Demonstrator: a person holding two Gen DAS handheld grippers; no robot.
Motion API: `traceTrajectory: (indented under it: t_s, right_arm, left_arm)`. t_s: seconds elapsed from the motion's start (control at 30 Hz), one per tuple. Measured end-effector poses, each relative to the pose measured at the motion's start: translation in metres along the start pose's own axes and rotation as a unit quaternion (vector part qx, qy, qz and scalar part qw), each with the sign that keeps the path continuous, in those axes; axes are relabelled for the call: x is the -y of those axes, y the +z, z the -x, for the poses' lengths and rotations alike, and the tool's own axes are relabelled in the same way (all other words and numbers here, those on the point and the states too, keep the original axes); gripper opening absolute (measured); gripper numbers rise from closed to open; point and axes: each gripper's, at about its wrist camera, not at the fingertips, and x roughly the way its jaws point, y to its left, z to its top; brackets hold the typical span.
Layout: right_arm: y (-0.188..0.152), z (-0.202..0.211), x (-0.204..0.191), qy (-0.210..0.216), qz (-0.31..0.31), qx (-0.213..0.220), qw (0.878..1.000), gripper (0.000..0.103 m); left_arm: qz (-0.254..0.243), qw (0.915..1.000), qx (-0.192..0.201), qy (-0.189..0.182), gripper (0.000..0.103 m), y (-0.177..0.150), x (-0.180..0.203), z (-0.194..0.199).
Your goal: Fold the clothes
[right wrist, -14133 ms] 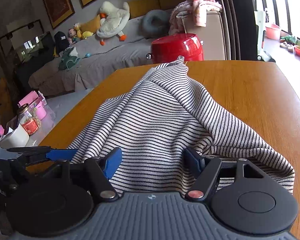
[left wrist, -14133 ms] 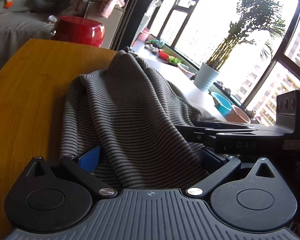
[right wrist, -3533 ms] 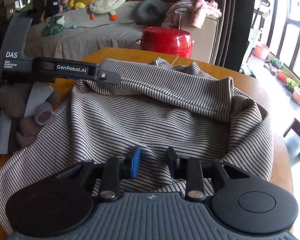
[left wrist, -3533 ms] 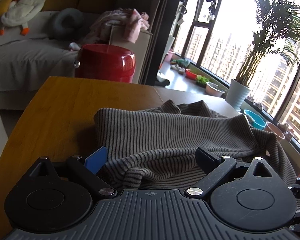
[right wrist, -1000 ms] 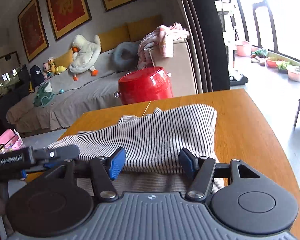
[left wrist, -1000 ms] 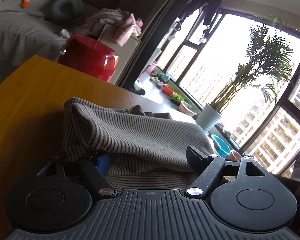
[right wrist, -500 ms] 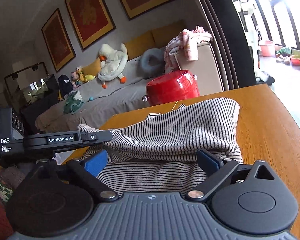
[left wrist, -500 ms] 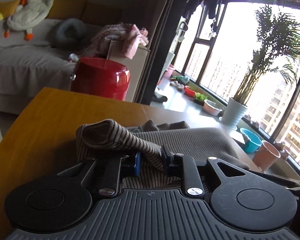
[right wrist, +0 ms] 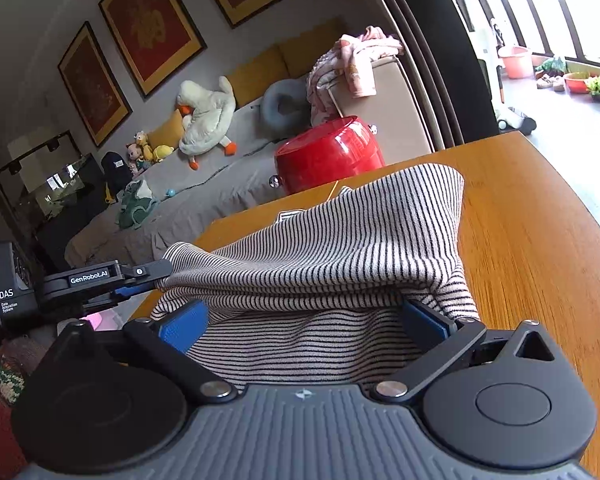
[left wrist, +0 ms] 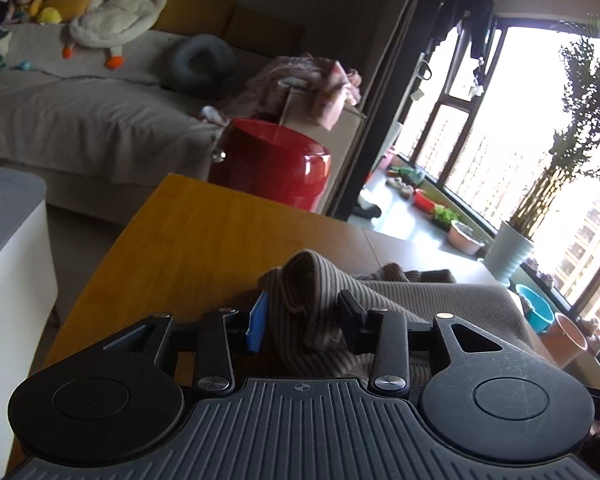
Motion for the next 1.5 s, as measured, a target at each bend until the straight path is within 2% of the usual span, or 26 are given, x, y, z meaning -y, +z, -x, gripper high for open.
traceTrajectory:
  t_s: [0.1, 0.2, 0.33, 0.4, 0.5, 0.67, 0.93, 1.17, 1.27, 1.33, 1.43, 1.5]
  right_arm:
    - [0.000, -0.004, 0.000, -0.005, -0.002, -0.013, 1.000, 0.103]
    - [0.000, -0.008, 0.001, -0.008, -0.006, -0.023, 1.000, 0.103]
    - [0.000, -0.009, 0.001, -0.009, -0.004, -0.025, 1.000, 0.103]
    - [-0.001, -0.009, 0.000, -0.011, -0.002, -0.026, 1.000, 0.103]
    - [-0.001, -0.008, -0.001, -0.012, -0.001, -0.026, 1.000, 0.103]
    - [-0.001, -0.008, -0.001, -0.013, -0.001, -0.027, 1.000, 0.103]
    - [0.002, -0.016, -0.008, -0.022, 0.010, -0.047, 0.999, 0.103]
    - [0.002, -0.044, -0.041, -0.040, 0.080, -0.080, 0.993, 0.103]
    - [-0.002, -0.050, -0.057, -0.061, 0.130, -0.101, 0.984, 0.103]
    - [-0.003, -0.045, -0.061, -0.065, 0.139, -0.108, 0.982, 0.103]
    - [0.004, -0.023, -0.068, -0.061, 0.145, -0.064, 0.985, 0.103]
    - [0.016, -0.010, -0.075, -0.068, 0.163, -0.017, 0.984, 0.103]
  left_arm:
    - [0.020, 0.9993, 0.016, 0.029, 0.041, 0.008, -0.015, 0.009]
    - [0.039, 0.9988, 0.025, 0.016, 0.041, 0.016, -0.022, 0.019]
    - [0.013, 0.9980, 0.027, -0.056, 0.043, 0.018, 0.006, 0.026]
    - [0.010, 0.9953, 0.016, -0.095, 0.053, 0.016, 0.023, 0.021]
    - [0.003, 0.9905, -0.018, -0.136, 0.057, 0.003, 0.046, 0.004]
    - [-0.036, 0.9909, -0.061, -0.115, 0.059, -0.028, 0.057, -0.025]
    - [-0.080, 0.9899, -0.063, -0.098, 0.061, -0.037, 0.061, -0.023]
    - [-0.069, 0.9931, -0.056, -0.077, 0.061, -0.031, 0.039, -0.016]
    - [-0.052, 0.9938, -0.053, -0.082, 0.061, -0.030, 0.030, -0.014]
    - [-0.051, 0.9935, -0.053, -0.087, 0.063, -0.030, 0.029, -0.013]
    - [-0.055, 0.9928, -0.053, -0.093, 0.069, -0.029, 0.030, -0.012]
    - [-0.058, 0.9925, -0.052, -0.094, 0.071, -0.029, 0.031, -0.013]
